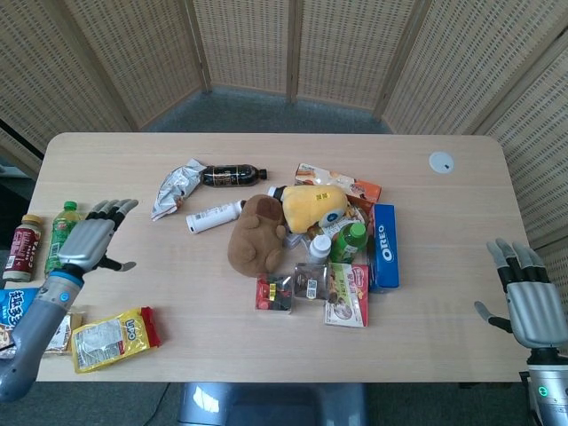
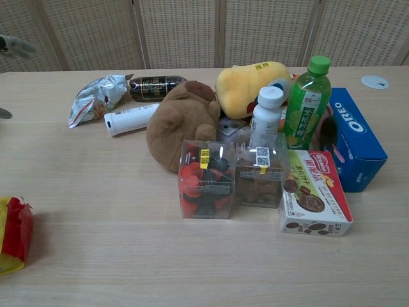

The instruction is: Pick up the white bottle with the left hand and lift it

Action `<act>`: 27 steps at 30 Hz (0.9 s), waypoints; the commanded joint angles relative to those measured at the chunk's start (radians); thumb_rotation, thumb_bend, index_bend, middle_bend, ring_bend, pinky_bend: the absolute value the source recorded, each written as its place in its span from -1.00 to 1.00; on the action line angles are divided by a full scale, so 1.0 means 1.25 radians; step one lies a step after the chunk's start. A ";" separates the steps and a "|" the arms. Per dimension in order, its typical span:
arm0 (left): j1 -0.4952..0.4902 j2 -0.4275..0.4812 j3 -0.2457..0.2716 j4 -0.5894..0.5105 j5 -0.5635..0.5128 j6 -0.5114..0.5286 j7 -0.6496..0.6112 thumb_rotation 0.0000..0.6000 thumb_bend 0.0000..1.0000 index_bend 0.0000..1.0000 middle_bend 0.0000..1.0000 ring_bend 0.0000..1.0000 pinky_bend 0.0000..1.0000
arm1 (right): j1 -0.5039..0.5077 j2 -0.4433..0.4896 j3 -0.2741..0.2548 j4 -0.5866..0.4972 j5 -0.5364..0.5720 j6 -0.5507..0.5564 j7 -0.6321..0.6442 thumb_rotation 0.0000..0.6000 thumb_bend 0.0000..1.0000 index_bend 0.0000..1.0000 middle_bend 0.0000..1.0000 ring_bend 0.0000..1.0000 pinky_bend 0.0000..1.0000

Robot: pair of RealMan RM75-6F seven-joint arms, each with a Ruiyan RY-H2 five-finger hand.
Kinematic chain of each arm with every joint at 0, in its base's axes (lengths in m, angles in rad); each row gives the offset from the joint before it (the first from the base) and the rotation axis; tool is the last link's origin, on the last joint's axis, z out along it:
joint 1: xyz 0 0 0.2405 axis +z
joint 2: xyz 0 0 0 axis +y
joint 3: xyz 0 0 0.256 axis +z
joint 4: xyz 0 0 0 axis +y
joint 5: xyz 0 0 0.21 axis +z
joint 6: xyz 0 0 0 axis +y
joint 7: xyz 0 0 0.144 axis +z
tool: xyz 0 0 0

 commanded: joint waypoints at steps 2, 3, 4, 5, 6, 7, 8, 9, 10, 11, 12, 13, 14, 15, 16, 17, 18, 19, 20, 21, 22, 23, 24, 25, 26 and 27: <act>-0.072 -0.089 -0.018 0.084 -0.071 -0.058 0.043 1.00 -0.70 -1.00 -1.00 -1.00 -1.00 | -0.008 0.007 -0.001 -0.003 0.009 0.004 -0.004 0.95 -0.60 -1.00 -1.00 -1.00 -1.00; -0.087 -0.109 -0.020 0.105 -0.087 -0.070 0.050 1.00 -0.70 -1.00 -1.00 -0.99 -1.00 | -0.010 0.009 -0.001 -0.004 0.011 0.004 -0.005 0.95 -0.60 -1.00 -1.00 -1.00 -1.00; -0.099 -0.124 -0.021 0.120 -0.100 -0.080 0.056 1.00 -0.70 -1.00 -1.00 -0.98 -1.00 | -0.012 0.010 -0.001 -0.005 0.013 0.005 -0.005 0.95 -0.60 -1.00 -1.00 -1.00 -1.00; -0.110 -0.138 -0.023 0.136 -0.113 -0.088 0.062 1.00 -0.70 -1.00 -1.00 -0.96 -1.00 | -0.013 0.012 -0.001 -0.005 0.015 0.006 -0.005 0.95 -0.60 -1.00 -1.00 -1.00 -1.00; -0.125 -0.157 -0.025 0.157 -0.130 -0.099 0.067 1.00 -0.70 -1.00 -1.00 -0.95 -1.00 | -0.015 0.014 -0.001 -0.005 0.017 0.006 -0.006 0.95 -0.60 -1.00 -1.00 -1.00 -1.00; -0.136 -0.171 -0.027 0.174 -0.142 -0.108 0.070 1.00 -0.70 -1.00 -1.00 -0.94 -1.00 | -0.017 0.015 -0.001 -0.005 0.020 0.007 -0.006 0.96 -0.60 -1.00 -1.00 -1.00 -1.00; -0.146 -0.186 -0.029 0.190 -0.154 -0.116 0.071 1.00 -0.70 -1.00 -0.99 -0.92 -1.00 | -0.018 0.016 0.000 -0.005 0.023 0.007 -0.005 0.96 -0.60 -1.00 -1.00 -1.00 -1.00; -0.160 -0.205 -0.032 0.213 -0.167 -0.126 0.073 1.00 -0.70 -1.00 -0.98 -0.90 -1.00 | -0.020 0.018 0.000 -0.004 0.026 0.007 -0.005 0.96 -0.60 -1.00 -1.00 -1.00 -1.00; -0.170 -0.219 -0.034 0.230 -0.175 -0.133 0.075 1.00 -0.70 -1.00 -0.96 -0.89 -1.00 | -0.021 0.019 0.000 -0.004 0.029 0.007 -0.006 0.96 -0.60 -1.00 -1.00 -1.00 -1.00; -0.179 -0.233 -0.035 0.247 -0.181 -0.139 0.077 1.00 -0.70 -1.00 -0.94 -0.86 -1.00 | -0.023 0.020 0.001 -0.004 0.031 0.007 -0.006 0.95 -0.60 -1.00 -1.00 -1.00 -1.00; -0.191 -0.251 -0.036 0.269 -0.187 -0.144 0.080 1.00 -0.70 -1.00 -0.91 -0.83 -1.00 | -0.024 0.021 0.001 -0.004 0.034 0.006 -0.006 0.96 -0.60 -1.00 -1.00 -1.00 -1.00; -0.200 -0.264 -0.037 0.285 -0.191 -0.149 0.081 1.00 -0.70 -1.00 -0.89 -0.80 -1.00 | -0.025 0.022 0.001 -0.003 0.036 0.006 -0.006 0.96 -0.60 -1.00 -1.00 -1.00 -1.00; -0.208 -0.276 -0.038 0.300 -0.195 -0.154 0.082 1.00 -0.70 -1.00 -0.86 -0.76 -1.00 | -0.026 0.022 0.002 -0.003 0.038 0.006 -0.006 0.96 -0.60 -1.00 -1.00 -1.00 -1.00; -0.219 -0.292 -0.039 0.320 -0.201 -0.163 0.082 1.00 -0.69 -1.00 -0.83 -0.71 -1.00 | -0.027 0.023 0.002 -0.003 0.040 0.006 -0.006 0.95 -0.60 -1.00 -1.00 -1.00 -1.00; -0.227 -0.303 -0.041 0.334 -0.206 -0.172 0.080 1.00 -0.69 -1.00 -0.81 -0.69 -1.00 | -0.027 0.024 0.003 -0.002 0.041 0.006 -0.005 0.95 -0.59 -1.00 -1.00 -1.00 -1.00; -0.236 -0.314 -0.043 0.348 -0.212 -0.182 0.077 1.00 -0.69 -1.00 -0.79 -0.65 -1.00 | -0.028 0.025 0.003 -0.002 0.042 0.007 -0.005 0.96 -0.60 -1.00 -1.00 -1.00 -1.00; -0.247 -0.327 -0.045 0.366 -0.221 -0.197 0.075 1.00 -0.69 -1.00 -0.76 -0.61 -1.00 | -0.030 0.025 0.004 -0.003 0.043 0.009 -0.005 0.95 -0.59 -1.00 -1.00 -1.00 -1.00; -0.255 -0.335 -0.047 0.379 -0.227 -0.207 0.073 1.00 -0.68 -1.00 -0.75 -0.59 -1.00 | -0.031 0.026 0.004 -0.003 0.044 0.010 -0.005 0.96 -0.60 -1.00 -1.00 -1.00 -1.00; -0.263 -0.344 -0.048 0.391 -0.230 -0.215 0.072 1.00 -0.68 -1.00 -0.72 -0.57 -1.00 | -0.032 0.027 0.004 -0.003 0.044 0.011 -0.005 0.96 -0.60 -1.00 -1.00 -1.00 -1.00; -0.273 -0.356 -0.050 0.406 -0.233 -0.222 0.071 1.00 -0.68 -1.00 -0.70 -0.55 -1.00 | -0.035 0.029 0.004 -0.003 0.046 0.012 -0.005 0.96 -0.60 -1.00 -1.00 -1.00 -1.00; -0.280 -0.364 -0.051 0.417 -0.236 -0.228 0.070 1.00 -0.68 -1.00 -0.70 -0.55 -1.00 | -0.036 0.031 0.004 -0.003 0.048 0.013 -0.004 0.96 -0.60 -1.00 -1.00 -1.00 -1.00; -0.287 -0.372 -0.051 0.428 -0.238 -0.233 0.069 1.00 -0.68 -1.00 -0.69 -0.54 -0.99 | -0.038 0.032 0.004 -0.003 0.050 0.014 -0.004 0.95 -0.60 -1.00 -1.00 -1.00 -1.00; -0.295 -0.382 -0.052 0.442 -0.241 -0.239 0.068 1.00 -0.68 -1.00 -0.69 -0.54 -0.98 | -0.041 0.034 0.004 -0.003 0.052 0.016 -0.003 0.96 -0.60 -1.00 -1.00 -1.00 -1.00; -0.301 -0.390 -0.051 0.452 -0.244 -0.245 0.068 1.00 -0.68 -1.00 -0.69 -0.54 -0.98 | -0.042 0.035 0.004 -0.003 0.053 0.017 -0.002 0.95 -0.60 -1.00 -1.00 -1.00 -1.00; -0.307 -0.398 -0.051 0.463 -0.248 -0.249 0.067 1.00 -0.68 -1.00 -0.70 -0.54 -0.98 | -0.044 0.036 0.004 -0.003 0.053 0.019 -0.002 0.95 -0.60 -1.00 -1.00 -1.00 -1.00; -0.314 -0.409 -0.051 0.479 -0.251 -0.254 0.067 1.00 -0.68 -1.00 -0.70 -0.54 -0.98 | -0.046 0.037 0.004 -0.002 0.054 0.020 -0.001 0.96 -0.60 -1.00 -1.00 -1.00 -1.00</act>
